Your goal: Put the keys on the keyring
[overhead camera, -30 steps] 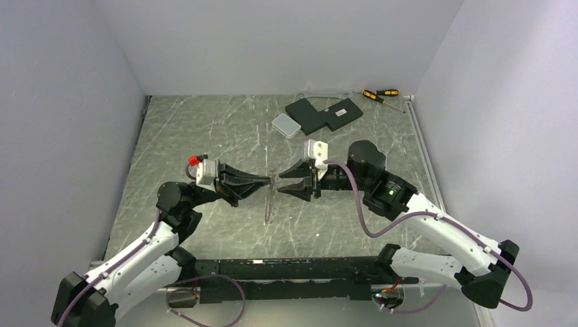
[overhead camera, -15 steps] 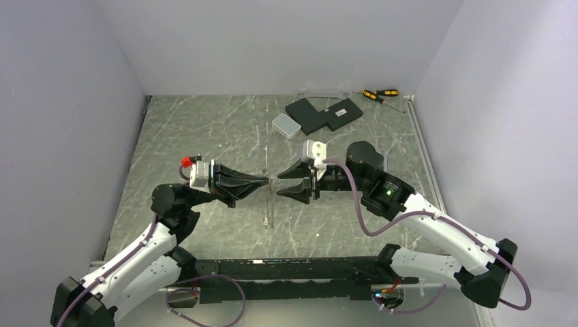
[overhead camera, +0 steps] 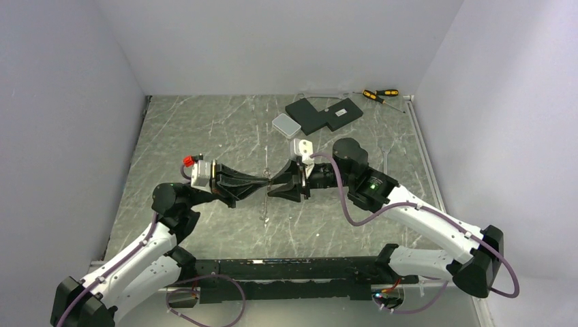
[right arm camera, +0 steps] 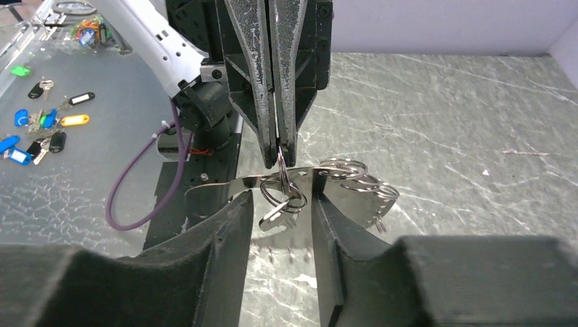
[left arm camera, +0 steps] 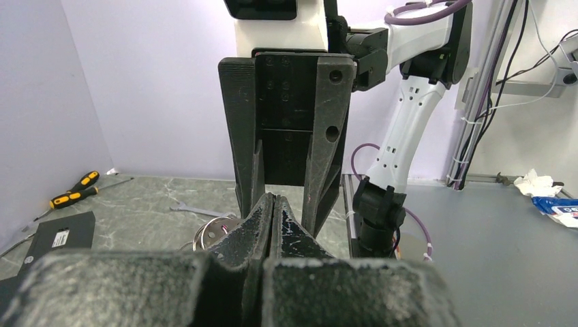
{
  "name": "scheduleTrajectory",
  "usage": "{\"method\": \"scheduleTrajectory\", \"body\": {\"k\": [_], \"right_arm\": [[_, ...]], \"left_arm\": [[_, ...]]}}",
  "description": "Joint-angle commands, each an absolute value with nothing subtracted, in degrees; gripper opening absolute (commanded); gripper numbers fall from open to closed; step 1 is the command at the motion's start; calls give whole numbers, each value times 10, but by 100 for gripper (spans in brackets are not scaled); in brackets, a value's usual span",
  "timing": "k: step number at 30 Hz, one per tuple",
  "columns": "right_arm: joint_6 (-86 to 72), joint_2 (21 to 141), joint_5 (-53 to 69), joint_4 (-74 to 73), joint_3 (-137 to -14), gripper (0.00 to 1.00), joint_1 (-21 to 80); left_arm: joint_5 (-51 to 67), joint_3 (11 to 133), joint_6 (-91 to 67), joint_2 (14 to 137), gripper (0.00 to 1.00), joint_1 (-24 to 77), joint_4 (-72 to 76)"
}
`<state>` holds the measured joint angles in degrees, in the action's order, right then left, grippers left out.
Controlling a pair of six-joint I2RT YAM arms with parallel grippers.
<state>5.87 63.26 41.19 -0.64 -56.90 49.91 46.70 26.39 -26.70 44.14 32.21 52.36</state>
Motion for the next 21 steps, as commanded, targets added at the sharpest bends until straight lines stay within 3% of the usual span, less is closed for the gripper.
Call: {"method": "scheduleTrajectory", "body": {"k": [1, 4, 6, 11, 21], "right_arm": [[48, 635, 435, 41, -569, 34, 497], [50, 639, 434, 41, -570, 25, 497], [53, 640, 434, 35, -572, 24, 497], [83, 628, 404, -10, -585, 45, 497], [90, 589, 385, -14, -580, 45, 497]], "left_arm": [[467, 295, -271, 443, 0, 322, 549], [465, 294, -277, 446, 0, 321, 562], [464, 295, -277, 447, 0, 322, 561], [460, 300, -257, 438, 0, 322, 521], [461, 300, -258, 435, 0, 322, 516]]}}
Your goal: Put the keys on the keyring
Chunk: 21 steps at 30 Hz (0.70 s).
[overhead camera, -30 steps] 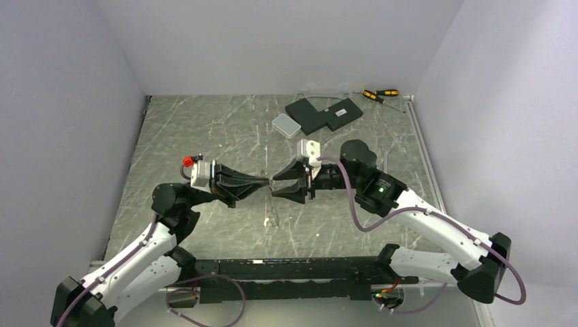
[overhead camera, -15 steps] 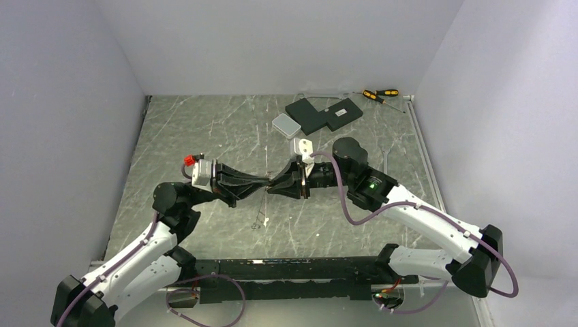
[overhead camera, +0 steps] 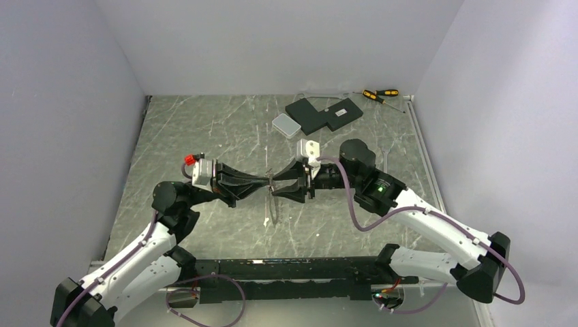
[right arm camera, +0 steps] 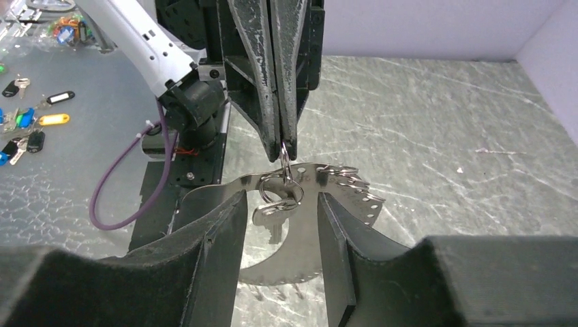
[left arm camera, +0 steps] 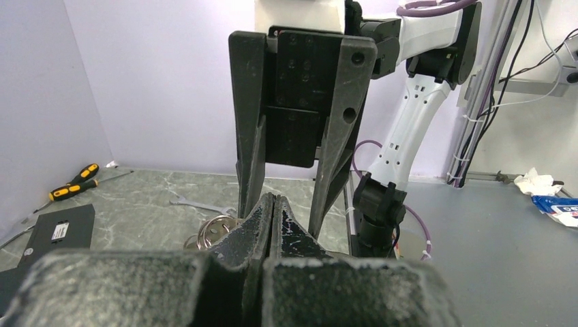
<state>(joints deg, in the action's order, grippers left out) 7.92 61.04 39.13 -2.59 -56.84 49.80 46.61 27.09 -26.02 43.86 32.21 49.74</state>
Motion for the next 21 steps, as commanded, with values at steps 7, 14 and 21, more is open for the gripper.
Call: {"method": "scheduleTrajectory", "body": {"k": [7, 14, 21], "right_arm": [[83, 578, 374, 15, -574, 40, 497], [81, 592, 390, 22, -579, 22, 497], [82, 597, 395, 23, -582, 1, 497]], "left_arm": [[467, 298, -269, 444, 0, 321, 531], [466, 294, -275, 449, 0, 322, 543], [464, 292, -272, 449, 0, 321, 541]]}}
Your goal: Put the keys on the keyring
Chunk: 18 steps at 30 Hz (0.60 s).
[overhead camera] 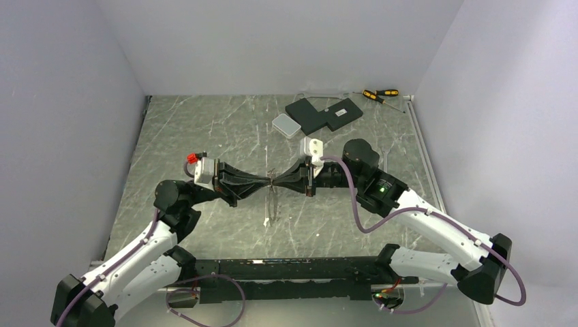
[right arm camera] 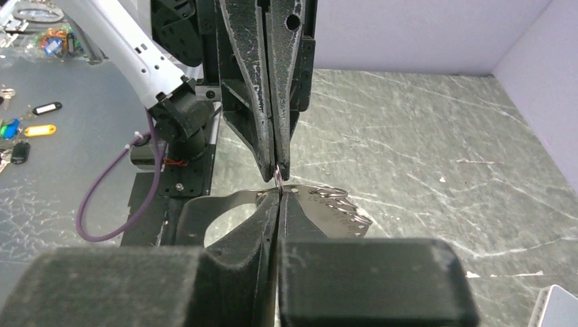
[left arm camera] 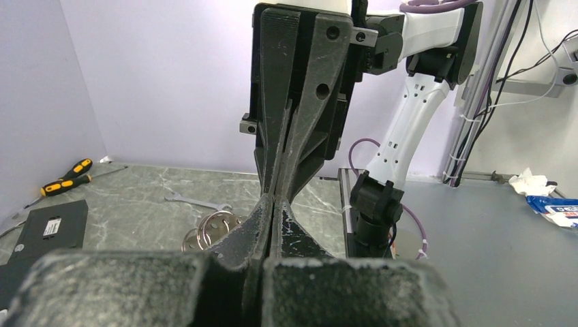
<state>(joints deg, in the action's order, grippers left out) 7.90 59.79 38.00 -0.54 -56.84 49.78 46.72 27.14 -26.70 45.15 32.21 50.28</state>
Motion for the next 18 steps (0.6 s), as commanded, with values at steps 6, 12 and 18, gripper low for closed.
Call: {"method": "scheduleTrajectory", "body": {"k": [6, 12, 18], "right_arm": [[89, 597, 404, 12, -587, 0, 497], [118, 604, 402, -37, -607, 0, 497], [158, 606, 375, -102, -628, 0, 498]], "left_arm": [[461, 295, -266, 446, 0, 322, 522], [473, 322, -231, 426, 12, 321, 419], [480, 370, -174, 397, 50, 322, 273]]}}
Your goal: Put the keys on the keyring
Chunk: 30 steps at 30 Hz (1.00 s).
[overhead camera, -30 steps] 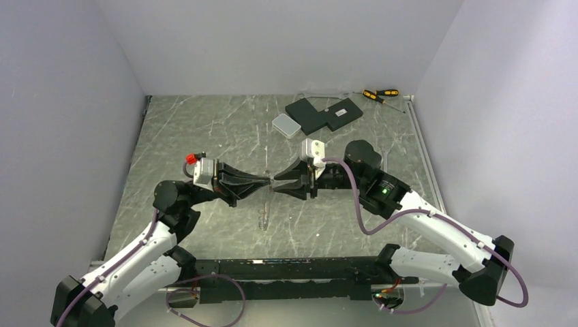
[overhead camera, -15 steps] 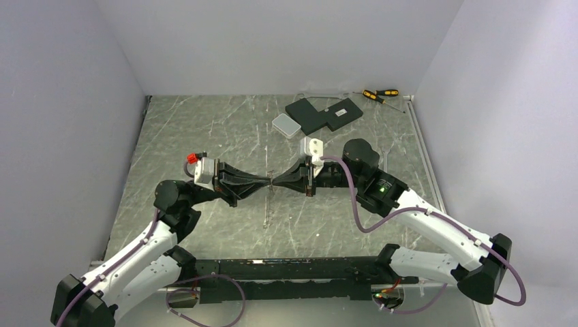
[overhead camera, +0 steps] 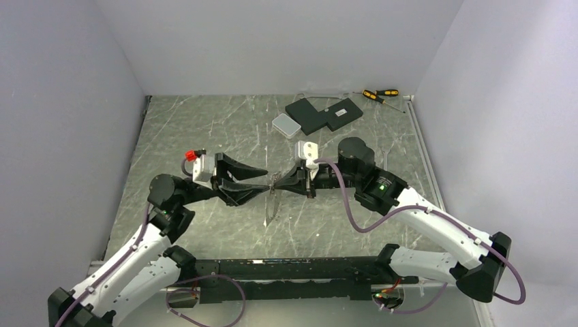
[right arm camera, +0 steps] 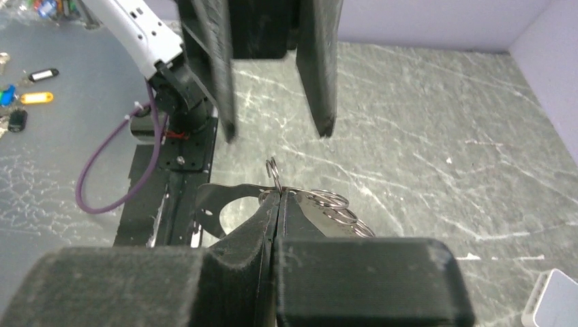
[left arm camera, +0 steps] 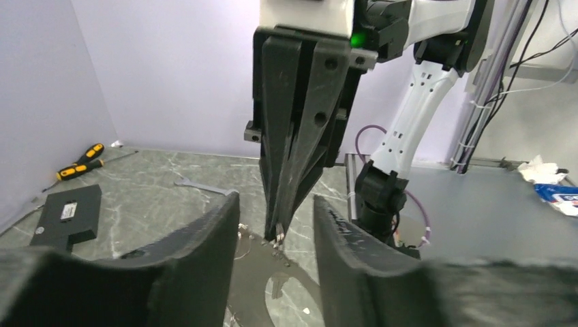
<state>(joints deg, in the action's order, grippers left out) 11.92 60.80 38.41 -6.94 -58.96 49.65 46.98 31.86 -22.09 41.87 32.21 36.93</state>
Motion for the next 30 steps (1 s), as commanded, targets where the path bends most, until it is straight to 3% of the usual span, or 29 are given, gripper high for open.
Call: {"method": "scheduleTrajectory", "body": {"k": [1, 4, 7, 10, 18, 24, 30], "right_arm": [[163, 607, 367, -112, -631, 0, 499], [185, 619, 328, -159, -652, 0, 511], [205, 636, 260, -224, -681, 0, 536], [217, 642, 217, -268, -702, 0, 556], [232, 655, 108, -335, -734, 0, 597], [236, 659, 72, -329, -725, 0, 607], [239, 662, 62, -321, -722, 0, 607]], "left_arm": [[484, 384, -157, 395, 53, 322, 238], [504, 457, -74, 396, 58, 321, 77], [501, 551, 45, 426, 53, 321, -151], [496, 616, 111, 471, 49, 322, -264], [533, 689, 148, 568, 45, 321, -313], [556, 662, 119, 601, 39, 325, -261], [578, 631, 103, 604, 39, 332, -226]]}}
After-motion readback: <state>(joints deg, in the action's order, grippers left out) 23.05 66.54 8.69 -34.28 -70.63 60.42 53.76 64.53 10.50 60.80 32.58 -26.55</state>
